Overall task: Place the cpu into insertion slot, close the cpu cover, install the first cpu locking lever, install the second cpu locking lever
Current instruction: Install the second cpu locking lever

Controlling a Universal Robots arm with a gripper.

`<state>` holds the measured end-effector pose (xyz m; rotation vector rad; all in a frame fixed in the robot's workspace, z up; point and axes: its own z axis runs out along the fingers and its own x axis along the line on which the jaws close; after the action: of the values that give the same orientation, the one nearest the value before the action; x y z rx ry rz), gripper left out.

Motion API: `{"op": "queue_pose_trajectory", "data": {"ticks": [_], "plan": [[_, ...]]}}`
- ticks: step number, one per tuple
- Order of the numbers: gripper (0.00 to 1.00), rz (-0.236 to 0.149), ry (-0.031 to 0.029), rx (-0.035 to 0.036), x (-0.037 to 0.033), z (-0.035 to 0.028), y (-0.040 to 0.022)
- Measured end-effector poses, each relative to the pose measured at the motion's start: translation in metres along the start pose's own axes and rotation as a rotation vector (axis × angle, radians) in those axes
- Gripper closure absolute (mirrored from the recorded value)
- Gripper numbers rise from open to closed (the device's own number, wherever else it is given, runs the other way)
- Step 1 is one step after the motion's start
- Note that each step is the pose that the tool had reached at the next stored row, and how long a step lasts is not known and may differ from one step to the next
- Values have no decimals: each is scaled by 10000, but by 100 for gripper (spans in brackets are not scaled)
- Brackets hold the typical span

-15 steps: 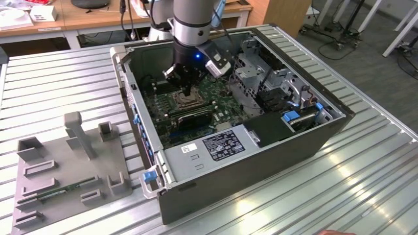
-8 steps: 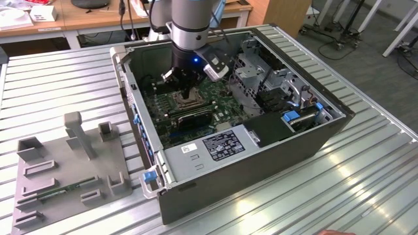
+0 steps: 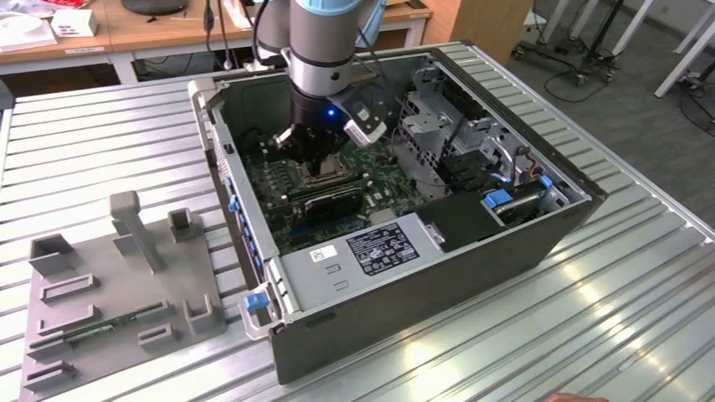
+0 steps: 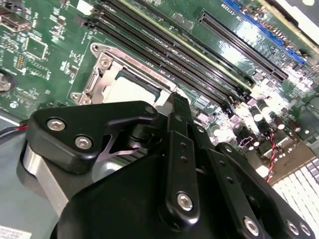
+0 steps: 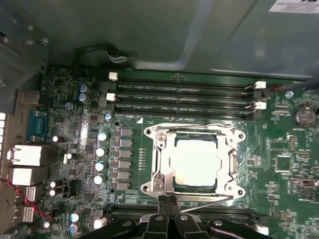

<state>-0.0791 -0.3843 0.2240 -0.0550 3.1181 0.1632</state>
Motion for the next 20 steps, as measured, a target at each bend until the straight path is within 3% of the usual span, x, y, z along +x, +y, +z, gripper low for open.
{"op": "queue_pose_trajectory", "data": {"ticks": [8, 20], "plan": [[89, 3, -1, 1, 39, 131, -14], [89, 3, 0, 0, 66, 146, -15]]}}
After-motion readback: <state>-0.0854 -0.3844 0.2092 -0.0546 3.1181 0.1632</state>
